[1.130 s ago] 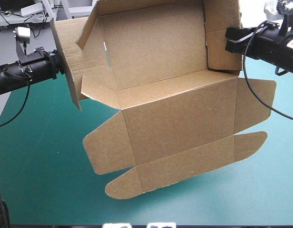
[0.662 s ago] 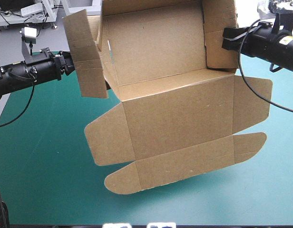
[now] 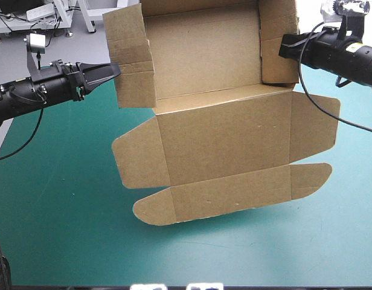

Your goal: Fold the box

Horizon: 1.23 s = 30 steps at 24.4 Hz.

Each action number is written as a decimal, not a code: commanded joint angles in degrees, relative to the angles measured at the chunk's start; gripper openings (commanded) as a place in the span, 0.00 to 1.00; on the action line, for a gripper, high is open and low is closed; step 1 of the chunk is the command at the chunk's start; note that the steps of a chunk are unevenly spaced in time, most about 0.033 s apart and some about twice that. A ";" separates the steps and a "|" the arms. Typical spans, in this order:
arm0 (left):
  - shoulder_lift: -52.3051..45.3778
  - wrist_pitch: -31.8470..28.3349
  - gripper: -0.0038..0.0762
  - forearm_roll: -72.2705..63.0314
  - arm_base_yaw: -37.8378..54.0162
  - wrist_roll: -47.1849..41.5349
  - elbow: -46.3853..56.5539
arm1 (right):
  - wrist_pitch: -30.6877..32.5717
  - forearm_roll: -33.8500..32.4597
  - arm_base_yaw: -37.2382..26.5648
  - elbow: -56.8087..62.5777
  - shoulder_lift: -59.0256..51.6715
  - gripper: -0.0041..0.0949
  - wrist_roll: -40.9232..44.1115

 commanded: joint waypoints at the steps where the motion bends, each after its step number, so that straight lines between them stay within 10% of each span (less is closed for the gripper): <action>1: -1.95 3.83 0.54 -5.25 -0.38 1.41 -1.66 | -4.46 5.31 -0.19 -1.70 -1.72 0.04 -1.11; 12: -1.85 2.22 0.54 -2.54 -2.74 2.69 -1.66 | -3.00 9.22 0.05 -1.70 -1.72 0.04 -2.41; 30: -1.85 -13.64 0.54 12.96 -8.30 3.46 -1.88 | -7.83 -7.43 14.32 -1.70 -1.83 0.04 5.30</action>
